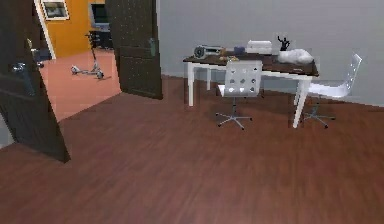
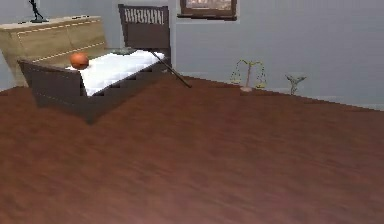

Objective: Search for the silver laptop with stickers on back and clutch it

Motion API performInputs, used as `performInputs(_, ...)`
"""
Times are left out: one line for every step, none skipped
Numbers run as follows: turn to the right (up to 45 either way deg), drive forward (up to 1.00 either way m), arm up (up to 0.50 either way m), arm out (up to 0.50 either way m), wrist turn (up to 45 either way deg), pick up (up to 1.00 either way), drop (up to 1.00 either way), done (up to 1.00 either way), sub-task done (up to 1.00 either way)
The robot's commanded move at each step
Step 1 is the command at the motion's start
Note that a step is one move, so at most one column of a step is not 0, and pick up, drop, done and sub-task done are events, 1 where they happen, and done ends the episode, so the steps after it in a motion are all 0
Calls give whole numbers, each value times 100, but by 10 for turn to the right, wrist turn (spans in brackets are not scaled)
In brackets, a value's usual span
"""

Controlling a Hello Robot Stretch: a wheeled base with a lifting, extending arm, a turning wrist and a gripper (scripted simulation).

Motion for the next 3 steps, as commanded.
performInputs(0,25,0,0,0,0,0,0,0)
performInputs(-180,0,0,0,0,0,0,0,0)
performInputs(0,50,0,0,0,0,0,0,0)
